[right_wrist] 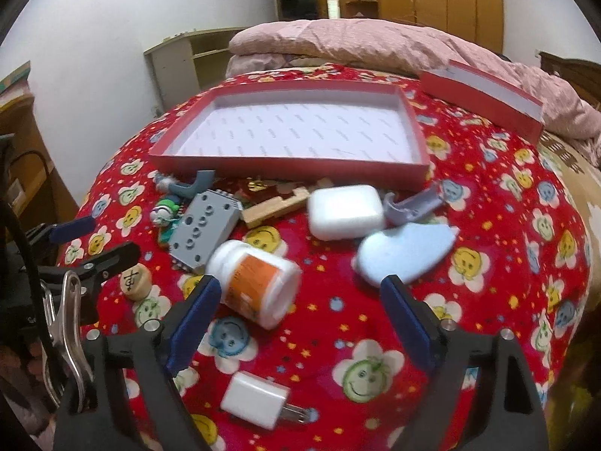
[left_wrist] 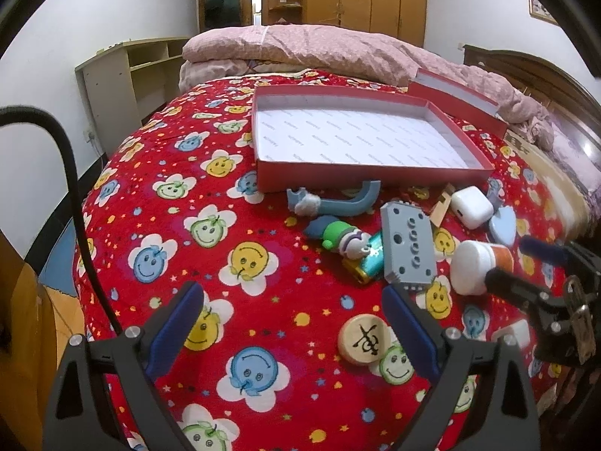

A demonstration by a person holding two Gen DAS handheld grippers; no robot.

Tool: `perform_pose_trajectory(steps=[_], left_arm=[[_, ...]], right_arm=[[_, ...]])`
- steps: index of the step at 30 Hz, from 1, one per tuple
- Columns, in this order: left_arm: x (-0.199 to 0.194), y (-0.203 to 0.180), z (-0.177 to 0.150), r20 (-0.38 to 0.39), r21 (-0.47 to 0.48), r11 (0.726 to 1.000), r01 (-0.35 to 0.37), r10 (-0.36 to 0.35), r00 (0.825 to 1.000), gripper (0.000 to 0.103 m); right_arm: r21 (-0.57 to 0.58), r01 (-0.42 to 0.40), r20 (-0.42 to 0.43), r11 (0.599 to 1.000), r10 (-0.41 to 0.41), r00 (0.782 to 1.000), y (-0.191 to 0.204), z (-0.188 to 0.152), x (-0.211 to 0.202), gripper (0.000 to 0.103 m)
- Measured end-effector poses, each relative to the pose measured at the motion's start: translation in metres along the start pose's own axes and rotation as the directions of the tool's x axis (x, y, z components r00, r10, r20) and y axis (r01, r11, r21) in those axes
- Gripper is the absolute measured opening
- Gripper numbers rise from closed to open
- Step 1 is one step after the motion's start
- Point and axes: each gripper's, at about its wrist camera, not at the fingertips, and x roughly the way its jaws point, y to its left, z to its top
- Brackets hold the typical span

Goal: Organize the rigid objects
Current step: 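Grasp the green-hat figure with the left tool while the right tool grasps the orange-labeled white jar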

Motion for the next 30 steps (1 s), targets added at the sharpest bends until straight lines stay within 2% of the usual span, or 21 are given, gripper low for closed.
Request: perform_pose_trajectory(steps=[5, 7, 12, 15, 17, 19, 22, 26, 30], left_arm=[[0.0, 0.008, 0.0, -0.001, -0.025, 1.0, -0.005, 0.005, 1.0, 0.098], [0.002, 0.012, 0.001, -0.009, -0.043, 0.999, 0.005, -0.006, 1.0, 0.098], [0.007, 0.011, 0.01, -0.008, -0.051, 0.998, 0.025, -0.025, 1.0, 0.096], [0.009, 0.006, 0.016, 0.006, -0.032, 0.999, 0.032, -0.032, 0.999, 0.092], [0.011, 0.002, 0.021, 0.016, -0.017, 0.999, 0.034, -0.033, 0.999, 0.085], [0.015, -0.002, 0.025, 0.02, -0.007, 0.999, 0.04, -0.04, 0.999, 0.081], [0.023, -0.006, 0.029, 0.008, -0.005, 0.998, 0.055, -0.055, 0.998, 0.081], [0.038, -0.007, 0.029, -0.05, -0.042, 0.995, 0.09, -0.092, 0.994, 0.081], [0.042, -0.006, 0.029, -0.048, -0.068, 0.993, 0.099, -0.102, 0.994, 0.078]], right_arm=[[-0.036, -0.02, -0.01, 0.999, 0.02, 1.0, 0.011, 0.001, 0.004, 0.089], [-0.051, -0.023, -0.022, 0.998, 0.022, 0.999, 0.015, 0.001, 0.009, 0.084], [-0.041, -0.062, -0.06, 0.997, 0.059, 0.996, 0.014, -0.002, 0.018, 0.058], [-0.029, -0.051, -0.048, 0.998, 0.05, 0.998, 0.011, -0.003, 0.016, 0.058], [-0.024, -0.027, -0.034, 0.999, 0.026, 0.999, 0.007, -0.003, 0.013, 0.058], [-0.006, -0.02, -0.035, 1.0, 0.02, 0.999, 0.002, -0.003, 0.014, 0.058], [0.022, -0.04, -0.04, 0.999, 0.041, 0.998, -0.003, -0.005, 0.016, 0.058], [0.028, -0.052, -0.033, 0.998, 0.053, 0.998, -0.005, -0.006, 0.017, 0.058], [0.036, -0.067, -0.037, 0.997, 0.068, 0.997, -0.006, -0.008, 0.02, 0.058]])
